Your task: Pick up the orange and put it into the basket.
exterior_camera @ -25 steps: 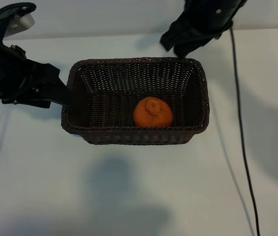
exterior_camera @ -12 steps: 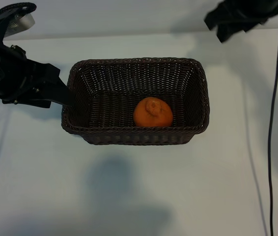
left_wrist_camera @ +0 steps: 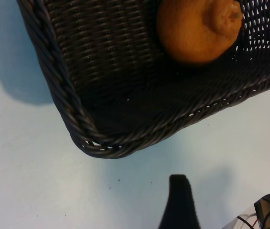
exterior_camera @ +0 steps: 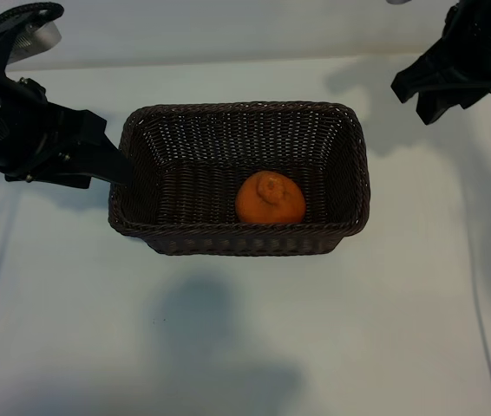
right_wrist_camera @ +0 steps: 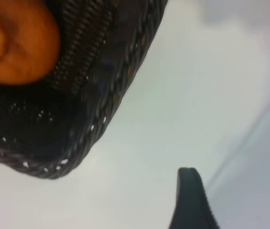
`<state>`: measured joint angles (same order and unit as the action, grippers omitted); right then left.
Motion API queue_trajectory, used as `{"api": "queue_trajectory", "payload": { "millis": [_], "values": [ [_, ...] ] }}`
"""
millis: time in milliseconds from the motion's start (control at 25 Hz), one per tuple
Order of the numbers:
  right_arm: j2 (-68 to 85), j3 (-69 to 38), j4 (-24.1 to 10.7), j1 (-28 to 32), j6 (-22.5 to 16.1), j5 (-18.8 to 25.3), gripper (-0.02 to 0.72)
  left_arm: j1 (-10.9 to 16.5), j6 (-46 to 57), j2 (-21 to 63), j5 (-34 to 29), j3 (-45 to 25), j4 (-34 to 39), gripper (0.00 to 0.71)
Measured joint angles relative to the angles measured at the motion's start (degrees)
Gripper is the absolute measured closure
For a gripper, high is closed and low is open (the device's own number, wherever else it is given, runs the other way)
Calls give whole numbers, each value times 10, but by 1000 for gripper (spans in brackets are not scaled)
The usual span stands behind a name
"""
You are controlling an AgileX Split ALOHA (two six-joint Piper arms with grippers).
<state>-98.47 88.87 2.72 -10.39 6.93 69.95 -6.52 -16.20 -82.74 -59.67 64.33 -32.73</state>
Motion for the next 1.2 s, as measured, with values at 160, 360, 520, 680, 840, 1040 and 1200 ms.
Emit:
{"api": "queue_trajectory", "payload": {
  "millis": [160,360,520,680,840,1040,1200],
  "values": [
    [18,-18,0,0,0,-1,260,0,0,0,0,0,0,141],
    [33,-33,0,0,-1,0,260,0,0,0,0,0,0,141],
    [47,-33,2,0,-4,-1,261,0,0,0,0,0,0,141],
    [67,-43,5,0,-5,0,264,0,0,0,0,0,0,141],
    [88,-49,5,0,-10,0,264,0,0,0,0,0,0,141],
    [97,-49,6,0,-15,0,264,0,0,0,2,0,-1,141],
    [97,-49,6,0,-15,0,266,0,0,0,3,0,-1,141]
  ]
}}
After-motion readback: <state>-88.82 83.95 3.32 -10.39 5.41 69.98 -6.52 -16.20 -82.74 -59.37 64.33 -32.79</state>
